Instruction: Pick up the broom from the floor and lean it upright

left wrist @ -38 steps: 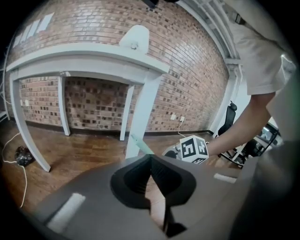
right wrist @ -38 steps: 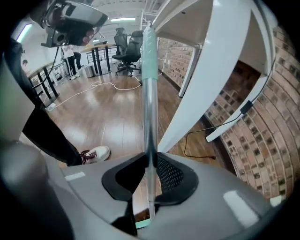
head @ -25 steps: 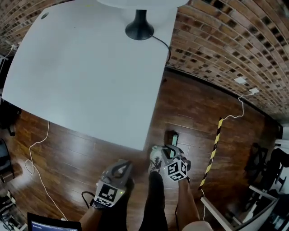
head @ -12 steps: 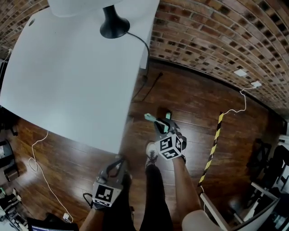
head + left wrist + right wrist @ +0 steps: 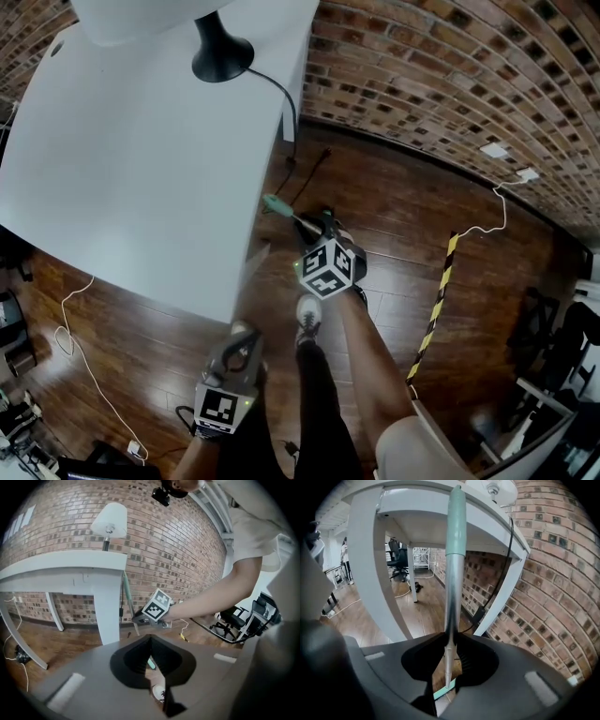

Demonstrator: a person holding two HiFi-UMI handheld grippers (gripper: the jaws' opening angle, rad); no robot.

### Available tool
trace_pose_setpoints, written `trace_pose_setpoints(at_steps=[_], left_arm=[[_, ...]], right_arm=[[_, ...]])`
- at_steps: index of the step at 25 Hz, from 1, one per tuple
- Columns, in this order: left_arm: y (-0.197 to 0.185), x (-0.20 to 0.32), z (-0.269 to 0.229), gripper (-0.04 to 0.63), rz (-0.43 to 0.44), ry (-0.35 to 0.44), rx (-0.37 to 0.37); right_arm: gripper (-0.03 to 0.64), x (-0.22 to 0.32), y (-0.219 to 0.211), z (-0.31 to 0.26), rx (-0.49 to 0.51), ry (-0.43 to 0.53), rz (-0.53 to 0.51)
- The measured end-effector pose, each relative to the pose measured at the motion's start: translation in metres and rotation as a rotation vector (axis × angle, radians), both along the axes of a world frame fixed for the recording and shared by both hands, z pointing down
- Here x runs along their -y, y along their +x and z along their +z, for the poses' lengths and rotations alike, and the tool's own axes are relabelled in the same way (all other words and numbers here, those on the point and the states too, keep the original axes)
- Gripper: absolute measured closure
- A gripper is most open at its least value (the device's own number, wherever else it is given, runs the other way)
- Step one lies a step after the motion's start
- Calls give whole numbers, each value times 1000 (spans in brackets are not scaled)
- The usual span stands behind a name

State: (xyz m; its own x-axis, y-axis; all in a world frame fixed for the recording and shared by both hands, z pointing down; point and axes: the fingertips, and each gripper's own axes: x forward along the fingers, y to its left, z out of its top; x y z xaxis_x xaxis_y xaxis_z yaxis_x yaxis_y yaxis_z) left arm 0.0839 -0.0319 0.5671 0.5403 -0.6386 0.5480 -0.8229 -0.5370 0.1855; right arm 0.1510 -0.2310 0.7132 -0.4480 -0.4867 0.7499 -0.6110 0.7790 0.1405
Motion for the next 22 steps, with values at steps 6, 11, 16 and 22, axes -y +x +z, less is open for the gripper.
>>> trace_pose_setpoints(at_steps=[6, 11, 16, 22], left_arm=[[-11, 0, -3, 595, -22, -2, -14], [-20, -2, -1, 595, -15, -3, -6], [-25, -2, 5, 595, -25, -18, -12], [-32, 1, 5, 595, -30, -17, -22]], right_arm=[[518, 9, -10, 5, -29, -3, 0], [508, 21, -10, 4, -66, 55, 30], [500, 36, -13, -6, -30, 90, 70], [476, 40, -16, -12, -4, 98, 85]])
